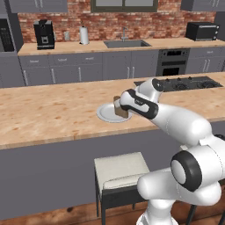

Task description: Start the toaster. Once the lever pops up, take the bread to the plate on the dining counter.

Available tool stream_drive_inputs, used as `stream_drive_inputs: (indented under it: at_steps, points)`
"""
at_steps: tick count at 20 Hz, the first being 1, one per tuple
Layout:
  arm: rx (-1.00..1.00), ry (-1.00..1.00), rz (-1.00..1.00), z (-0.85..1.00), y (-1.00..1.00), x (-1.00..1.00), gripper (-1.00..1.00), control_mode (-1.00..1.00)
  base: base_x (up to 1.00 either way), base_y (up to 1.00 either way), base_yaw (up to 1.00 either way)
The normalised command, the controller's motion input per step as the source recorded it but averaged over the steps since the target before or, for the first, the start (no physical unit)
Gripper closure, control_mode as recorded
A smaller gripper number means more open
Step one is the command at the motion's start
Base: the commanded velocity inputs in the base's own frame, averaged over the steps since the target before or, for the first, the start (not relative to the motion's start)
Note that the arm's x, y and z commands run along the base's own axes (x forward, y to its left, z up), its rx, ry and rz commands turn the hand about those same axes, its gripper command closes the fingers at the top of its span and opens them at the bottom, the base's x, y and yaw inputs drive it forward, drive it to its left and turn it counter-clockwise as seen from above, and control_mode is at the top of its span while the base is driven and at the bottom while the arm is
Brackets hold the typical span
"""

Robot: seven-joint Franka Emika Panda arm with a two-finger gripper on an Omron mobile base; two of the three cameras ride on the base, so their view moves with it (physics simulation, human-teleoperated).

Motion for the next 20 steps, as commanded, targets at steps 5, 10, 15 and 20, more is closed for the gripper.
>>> stream_drive_inputs:
  at_steps: [5,10,15,20]
  points:
    - [0.0,0.0,0.0,-0.04,0.0,0.0,1.0,-1.0,0.0,0.0,0.0]
    - [0.0,0.0,0.0,0.0,0.0,0.0,1.0,-1.0,0.0,0.0,0.0]
    - [0.0,0.0,0.0,0.0,0.0,0.12,1.0,-1.0,0.0,0.0,0.0]
    - [0.0,0.0,0.0,0.0,0.0,0.19,1.0,-1.0,0.0,0.0,0.0]
